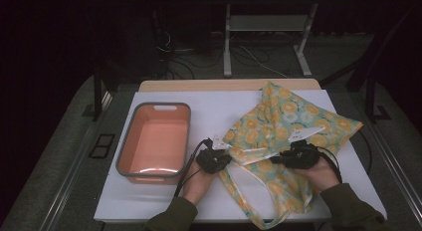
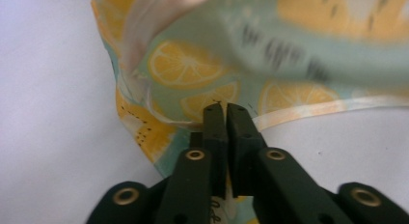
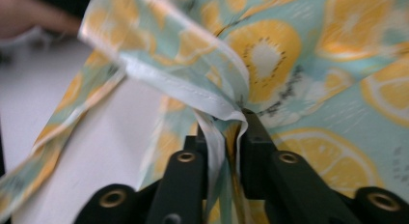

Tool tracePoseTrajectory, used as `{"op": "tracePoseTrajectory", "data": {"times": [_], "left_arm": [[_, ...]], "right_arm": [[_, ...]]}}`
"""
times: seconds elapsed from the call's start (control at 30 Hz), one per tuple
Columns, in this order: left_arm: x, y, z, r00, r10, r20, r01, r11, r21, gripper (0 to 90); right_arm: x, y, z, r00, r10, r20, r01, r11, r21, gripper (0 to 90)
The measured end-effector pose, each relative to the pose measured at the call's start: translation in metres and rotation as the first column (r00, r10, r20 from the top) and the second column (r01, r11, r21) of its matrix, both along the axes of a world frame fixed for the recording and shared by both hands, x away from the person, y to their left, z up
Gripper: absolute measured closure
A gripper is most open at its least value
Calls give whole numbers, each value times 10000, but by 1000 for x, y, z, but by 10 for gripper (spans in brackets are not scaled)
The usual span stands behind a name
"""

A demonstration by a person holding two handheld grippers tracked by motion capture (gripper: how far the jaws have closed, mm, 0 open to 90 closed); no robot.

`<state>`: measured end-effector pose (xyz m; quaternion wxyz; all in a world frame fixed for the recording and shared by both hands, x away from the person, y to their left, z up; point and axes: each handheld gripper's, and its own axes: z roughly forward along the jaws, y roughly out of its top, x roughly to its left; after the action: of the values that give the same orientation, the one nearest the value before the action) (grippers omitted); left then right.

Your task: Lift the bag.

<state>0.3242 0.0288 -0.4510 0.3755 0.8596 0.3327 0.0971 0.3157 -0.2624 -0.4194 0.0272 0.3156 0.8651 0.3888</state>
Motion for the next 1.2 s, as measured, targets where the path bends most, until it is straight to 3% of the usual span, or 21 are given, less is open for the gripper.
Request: {"op": "tracePoseTrajectory", "data": {"times": [0.1,0.2,0.3,0.4,0.5,0.63,0.73,0.83,0.9,1.0,1.17,1.2], "left_arm": [[0,0,0,9999,98,-97,-99,9999,-98,890],[1,1,0,9994,199,-278,-207,9993,-299,892],[2,2,0,9994,181,-301,-190,9994,-293,892],[3,3,-1,9988,234,-431,-252,9988,-425,891],[3,3,-1,9984,264,-496,-288,9984,-489,891],[3,3,-1,9984,272,-493,-296,9983,-494,891],[3,3,-1,9983,288,-512,-315,9981,-531,892],[4,4,-1,9978,323,-582,-357,9976,-591,892],[4,4,-1,9977,328,-585,-363,9976,-593,892],[4,3,-1,9978,333,-574,-367,9976,-584,892],[3,1,-1,9985,344,-432,-370,9975,-607,893],[2,0,-1,9985,354,-411,-379,9974,-620,893]], "right_arm": [[-9,4,-1,10000,83,41,-82,9995,-297,608],[-21,-3,14,9983,-317,483,305,9992,250,470],[-38,-8,29,9927,-391,1144,325,9977,588,415],[-53,-8,33,9904,-269,1354,175,9974,698,409],[-64,-2,26,9926,166,1202,-236,9981,570,418],[-67,13,4,9954,694,667,-681,9975,-209,423],[-63,19,-13,9967,763,287,-745,9954,-603,420],[-60,19,-23,9968,751,257,-717,9907,-1157,424],[-58,16,-27,9972,671,338,-631,9921,-1083,479],[-56,13,-27,9965,555,632,-470,9904,-1300,657],[-52,8,-26,9971,372,660,-281,9907,-1334,880],[-51,8,-26,9968,405,688,-308,9901,-1371,889]]}}
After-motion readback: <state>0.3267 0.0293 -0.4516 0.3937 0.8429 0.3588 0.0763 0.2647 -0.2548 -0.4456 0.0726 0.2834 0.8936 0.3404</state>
